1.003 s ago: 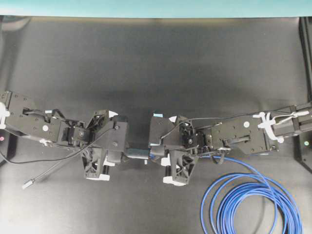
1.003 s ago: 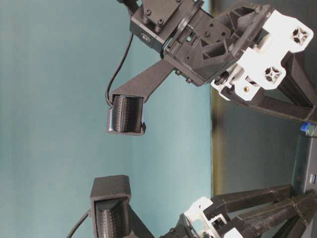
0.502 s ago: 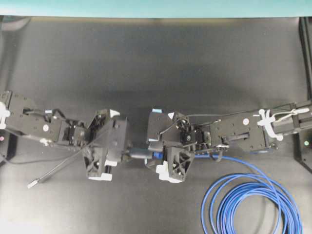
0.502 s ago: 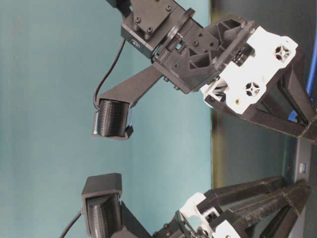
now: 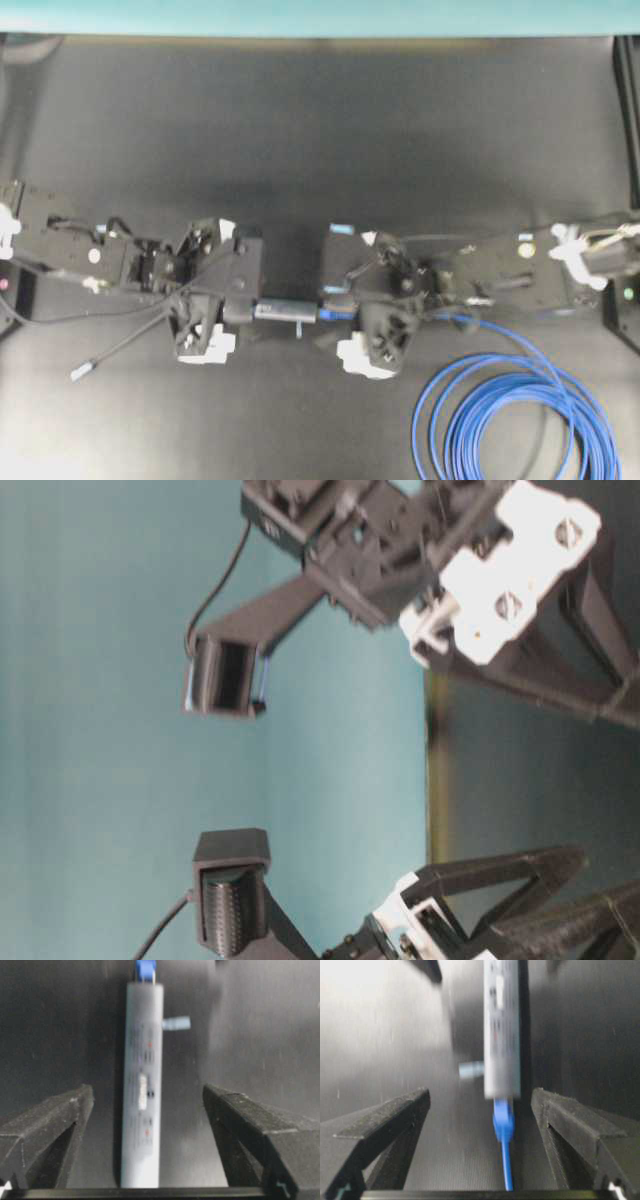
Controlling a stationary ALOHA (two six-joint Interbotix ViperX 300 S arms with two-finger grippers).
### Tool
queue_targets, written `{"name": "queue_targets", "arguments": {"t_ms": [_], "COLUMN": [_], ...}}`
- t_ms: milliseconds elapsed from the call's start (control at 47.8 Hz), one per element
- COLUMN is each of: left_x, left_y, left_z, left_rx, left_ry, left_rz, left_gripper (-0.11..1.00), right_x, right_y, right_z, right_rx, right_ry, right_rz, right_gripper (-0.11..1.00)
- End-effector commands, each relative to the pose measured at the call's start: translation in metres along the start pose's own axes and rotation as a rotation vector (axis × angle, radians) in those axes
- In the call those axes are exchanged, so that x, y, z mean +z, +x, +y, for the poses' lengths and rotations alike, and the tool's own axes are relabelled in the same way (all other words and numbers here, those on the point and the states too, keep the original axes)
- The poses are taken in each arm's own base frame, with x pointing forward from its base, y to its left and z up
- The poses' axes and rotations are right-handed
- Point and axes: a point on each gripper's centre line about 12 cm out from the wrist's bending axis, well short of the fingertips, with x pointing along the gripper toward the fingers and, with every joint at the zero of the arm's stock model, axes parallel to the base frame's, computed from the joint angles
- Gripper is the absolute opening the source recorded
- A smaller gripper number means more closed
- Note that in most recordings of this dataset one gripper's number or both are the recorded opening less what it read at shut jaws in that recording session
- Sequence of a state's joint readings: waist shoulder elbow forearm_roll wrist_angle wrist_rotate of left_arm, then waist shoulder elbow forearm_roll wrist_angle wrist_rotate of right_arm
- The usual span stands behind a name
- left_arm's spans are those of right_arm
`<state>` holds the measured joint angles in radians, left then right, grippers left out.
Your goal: Insert the LAN cable into the hub.
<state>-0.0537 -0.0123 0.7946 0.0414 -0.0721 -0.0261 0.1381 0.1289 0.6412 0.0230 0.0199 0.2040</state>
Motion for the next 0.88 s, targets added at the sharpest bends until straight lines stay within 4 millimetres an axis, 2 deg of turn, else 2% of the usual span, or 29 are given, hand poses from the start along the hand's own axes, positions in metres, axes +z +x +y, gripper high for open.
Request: {"name": "queue_targets", "arguments": {"t_ms": [0, 272, 481, 857], "left_x": [0.013, 0.026, 0.018, 0.016], "left_y": [-0.011, -0.032, -0.038, -0.046], "left_z": [-0.003, -0.002, -0.003, -0.003], "left_rx": [-0.005, -0.002, -0.004, -0.004], "left_ry": [0.008, 0.017, 0.011, 0.011], "left_rz": [-0.04, -0.08, -0.071, -0.08], "left_gripper": [0.86, 0.86, 0.86, 0.86], "right_x": [0.001, -0.011, -0.014, -0.014], "right_y": [-0.018, -0.047, -0.064, -0.069], "right_z": [0.002, -0.001, -0.003, -0.004], "right_rx": [0.01, 0.014, 0.018, 0.019], "right_ry": [0.011, 0.021, 0.022, 0.026], "right_rz": [-0.029, -0.047, -0.07, -0.082], "right_gripper": [0.79, 0.79, 0.79, 0.79]}}
